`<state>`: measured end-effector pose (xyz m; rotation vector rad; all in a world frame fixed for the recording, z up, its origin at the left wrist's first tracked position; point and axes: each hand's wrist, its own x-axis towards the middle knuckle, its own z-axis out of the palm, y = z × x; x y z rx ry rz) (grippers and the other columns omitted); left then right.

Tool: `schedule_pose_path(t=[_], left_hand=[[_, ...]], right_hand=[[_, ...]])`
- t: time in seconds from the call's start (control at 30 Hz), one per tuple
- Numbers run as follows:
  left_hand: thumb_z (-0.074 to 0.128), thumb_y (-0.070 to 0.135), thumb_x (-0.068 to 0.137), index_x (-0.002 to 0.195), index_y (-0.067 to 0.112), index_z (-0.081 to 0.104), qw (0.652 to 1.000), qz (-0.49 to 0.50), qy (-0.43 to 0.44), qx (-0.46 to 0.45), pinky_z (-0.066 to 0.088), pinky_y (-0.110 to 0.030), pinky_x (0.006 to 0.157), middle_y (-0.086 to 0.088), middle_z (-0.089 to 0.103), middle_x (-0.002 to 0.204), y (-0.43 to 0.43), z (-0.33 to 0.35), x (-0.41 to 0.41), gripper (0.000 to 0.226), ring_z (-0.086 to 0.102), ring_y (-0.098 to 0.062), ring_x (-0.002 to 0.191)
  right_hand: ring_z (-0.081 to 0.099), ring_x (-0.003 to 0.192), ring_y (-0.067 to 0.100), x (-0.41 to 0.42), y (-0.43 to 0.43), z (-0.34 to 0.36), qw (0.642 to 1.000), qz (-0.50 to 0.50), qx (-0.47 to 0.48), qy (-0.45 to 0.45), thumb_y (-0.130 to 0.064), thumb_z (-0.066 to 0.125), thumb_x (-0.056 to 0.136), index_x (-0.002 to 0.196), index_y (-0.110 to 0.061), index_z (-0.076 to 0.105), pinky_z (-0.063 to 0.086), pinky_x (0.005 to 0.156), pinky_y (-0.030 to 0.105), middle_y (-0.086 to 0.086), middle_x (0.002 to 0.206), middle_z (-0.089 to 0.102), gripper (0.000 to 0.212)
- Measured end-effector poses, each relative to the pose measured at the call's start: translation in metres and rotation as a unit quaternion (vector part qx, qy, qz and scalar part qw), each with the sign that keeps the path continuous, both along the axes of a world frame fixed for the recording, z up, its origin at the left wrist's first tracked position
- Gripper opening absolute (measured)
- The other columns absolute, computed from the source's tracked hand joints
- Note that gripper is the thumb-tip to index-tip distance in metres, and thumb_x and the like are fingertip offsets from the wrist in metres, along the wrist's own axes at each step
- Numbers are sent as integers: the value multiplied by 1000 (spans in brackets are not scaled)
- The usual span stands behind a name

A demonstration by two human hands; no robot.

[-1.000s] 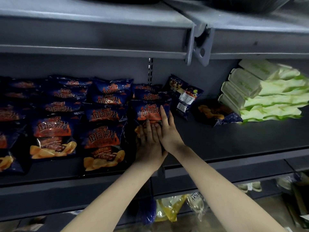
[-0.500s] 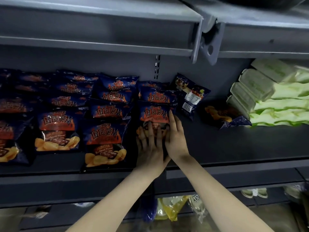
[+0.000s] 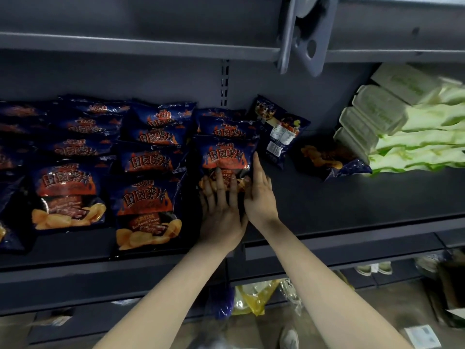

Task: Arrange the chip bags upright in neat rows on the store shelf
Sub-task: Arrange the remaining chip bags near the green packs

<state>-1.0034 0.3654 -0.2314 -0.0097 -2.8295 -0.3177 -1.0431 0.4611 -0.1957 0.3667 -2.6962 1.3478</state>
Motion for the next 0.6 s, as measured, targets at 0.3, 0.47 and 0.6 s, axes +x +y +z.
schedule_pose_path(t=[0.3, 0.47, 0.6], left_hand=[[44, 45, 91, 148, 11, 4, 999, -4, -25, 26, -3, -54, 111, -17, -22, 149, 1, 3, 2, 78, -13, -46, 138], [25, 51, 87, 147, 11, 15, 999, 16, -19, 33, 9, -55, 106, -18, -5, 153, 1, 4, 4, 73, -2, -44, 137], [26, 52, 87, 145, 12, 16, 999, 18, -33, 26, 13, -55, 105, -20, 3, 154, 1, 5, 4, 71, 7, -44, 137]], right_hand=[[22, 141, 17, 2, 0, -1, 998, -30, -51, 16, -1, 42, 91, 149, -19, 19, 18, 117, 30, -1, 154, 26, 64], [38, 125, 19, -8, 18, 16, 962, -182, -150, 135, 11, 49, 83, 136, 0, 39, 24, 96, 2, 17, 135, 42, 55], [20, 140, 28, -48, 37, 46, 954, -229, -167, 94, -3, 61, 85, 146, -2, 17, 11, 98, 6, 19, 150, 18, 75]])
